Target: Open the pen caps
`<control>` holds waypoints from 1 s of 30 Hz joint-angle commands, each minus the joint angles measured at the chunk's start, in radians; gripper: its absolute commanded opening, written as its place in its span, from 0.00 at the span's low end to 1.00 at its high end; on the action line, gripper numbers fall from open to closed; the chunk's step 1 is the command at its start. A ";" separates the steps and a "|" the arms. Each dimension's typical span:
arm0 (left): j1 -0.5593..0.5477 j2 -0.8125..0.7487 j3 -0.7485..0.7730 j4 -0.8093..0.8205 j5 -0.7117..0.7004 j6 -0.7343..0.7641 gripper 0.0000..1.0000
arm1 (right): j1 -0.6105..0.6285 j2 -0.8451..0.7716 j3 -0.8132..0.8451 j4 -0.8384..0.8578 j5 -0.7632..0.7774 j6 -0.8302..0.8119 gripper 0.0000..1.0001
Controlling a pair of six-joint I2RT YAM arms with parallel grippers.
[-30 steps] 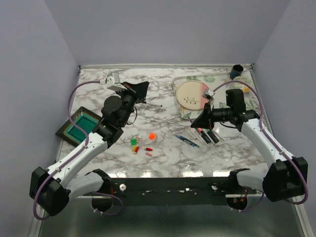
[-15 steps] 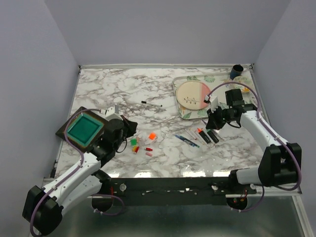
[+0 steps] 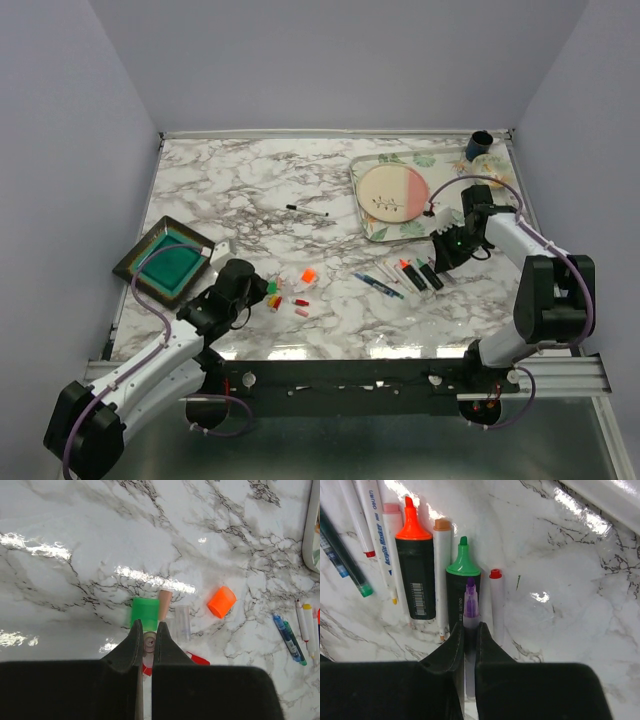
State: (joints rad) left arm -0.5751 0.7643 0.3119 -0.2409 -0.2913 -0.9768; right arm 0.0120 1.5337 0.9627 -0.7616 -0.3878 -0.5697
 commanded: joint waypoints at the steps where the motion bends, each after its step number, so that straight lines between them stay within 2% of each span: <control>1: 0.008 -0.063 -0.022 -0.078 -0.068 -0.025 0.04 | -0.007 0.043 0.027 -0.036 0.032 -0.002 0.14; 6: 0.008 -0.094 -0.066 -0.095 -0.071 -0.054 0.05 | -0.007 0.075 0.030 -0.045 0.017 -0.001 0.18; 11: 0.008 -0.085 -0.076 -0.090 -0.077 -0.065 0.08 | -0.007 0.085 0.030 -0.041 0.026 0.004 0.27; 23: 0.008 0.006 -0.092 -0.034 -0.065 -0.079 0.11 | -0.007 0.071 0.033 -0.038 0.030 0.008 0.34; 27: 0.008 0.047 -0.097 0.003 -0.057 -0.079 0.14 | -0.007 0.039 0.033 -0.035 0.015 0.008 0.37; 30: 0.008 0.072 -0.096 0.023 -0.049 -0.077 0.20 | -0.007 0.025 0.031 -0.035 0.007 0.002 0.39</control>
State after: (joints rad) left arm -0.5751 0.8001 0.2348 -0.2481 -0.3294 -1.0458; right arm 0.0109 1.6009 0.9672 -0.7837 -0.3775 -0.5659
